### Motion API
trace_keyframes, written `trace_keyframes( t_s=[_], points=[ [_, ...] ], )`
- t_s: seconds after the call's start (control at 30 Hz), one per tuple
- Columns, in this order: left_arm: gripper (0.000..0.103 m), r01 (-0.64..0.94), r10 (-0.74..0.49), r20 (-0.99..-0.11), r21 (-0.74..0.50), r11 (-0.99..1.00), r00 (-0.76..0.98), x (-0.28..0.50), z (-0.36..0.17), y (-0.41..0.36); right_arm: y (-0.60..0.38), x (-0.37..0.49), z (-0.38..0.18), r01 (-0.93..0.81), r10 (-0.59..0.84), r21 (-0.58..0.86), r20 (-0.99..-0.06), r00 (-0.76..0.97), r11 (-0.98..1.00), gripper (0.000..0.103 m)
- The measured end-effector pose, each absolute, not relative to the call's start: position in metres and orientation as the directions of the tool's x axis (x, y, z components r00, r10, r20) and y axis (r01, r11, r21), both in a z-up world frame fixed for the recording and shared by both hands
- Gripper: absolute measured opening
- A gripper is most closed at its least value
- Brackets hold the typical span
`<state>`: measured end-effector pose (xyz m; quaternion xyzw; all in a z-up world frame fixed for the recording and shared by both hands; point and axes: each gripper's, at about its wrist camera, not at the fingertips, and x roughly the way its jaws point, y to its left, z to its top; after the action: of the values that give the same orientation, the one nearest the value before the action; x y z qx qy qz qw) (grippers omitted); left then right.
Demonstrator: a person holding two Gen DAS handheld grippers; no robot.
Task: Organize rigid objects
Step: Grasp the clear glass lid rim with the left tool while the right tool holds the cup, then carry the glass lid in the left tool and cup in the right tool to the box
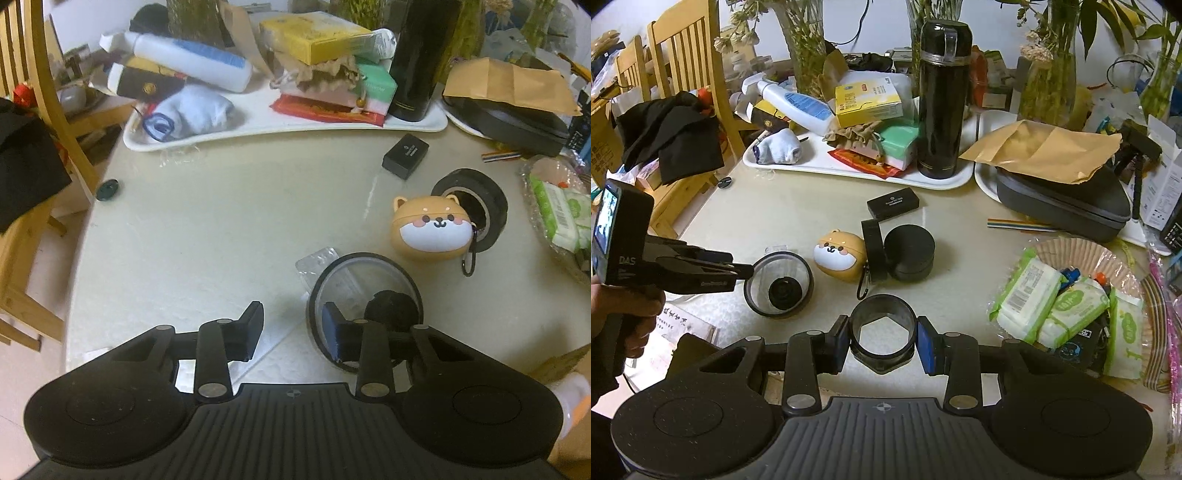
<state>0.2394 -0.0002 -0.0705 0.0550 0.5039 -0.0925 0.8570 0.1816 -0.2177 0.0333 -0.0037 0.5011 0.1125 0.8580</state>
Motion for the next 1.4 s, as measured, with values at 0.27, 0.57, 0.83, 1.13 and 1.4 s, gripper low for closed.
trace_keyframes(
  t_s=[0.27, 0.57, 0.83, 1.13, 1.4],
  points=[
    [0.019, 0.229, -0.122, -0.884, -0.017, 0.973, 0.451, 0.244, -0.081, -0.007, -0.213, 0.184, 0.032, -0.205, 0.192, 0.105, -0.862, 0.470, 0.973, 0.041],
    [0.007, 0.209, -0.115, -0.884, -0.020, 0.978, 0.454, 0.242, -0.084, -0.008, -0.213, 0.184, 0.032, -0.202, 0.197, 0.113, -0.862, 0.467, 0.973, 0.041],
    [0.007, 0.177, -0.122, -0.879, -0.043, 0.983, 0.462, 0.245, -0.070, -0.005, -0.212, 0.184, 0.033, -0.201, 0.199, 0.115, -0.859, 0.471, 0.973, 0.041],
    [0.007, 0.202, -0.137, -0.840, -0.034, 0.979, 0.525, 0.231, -0.032, -0.018, -0.216, 0.183, 0.033, -0.181, 0.197, 0.124, -0.861, 0.469, 0.976, 0.041],
    [0.007, 0.201, -0.185, -0.791, -0.080, 0.976, 0.583, 0.193, 0.009, -0.016, -0.215, 0.171, 0.040, -0.162, 0.216, 0.156, -0.853, 0.476, 0.974, 0.041]
  ],
)
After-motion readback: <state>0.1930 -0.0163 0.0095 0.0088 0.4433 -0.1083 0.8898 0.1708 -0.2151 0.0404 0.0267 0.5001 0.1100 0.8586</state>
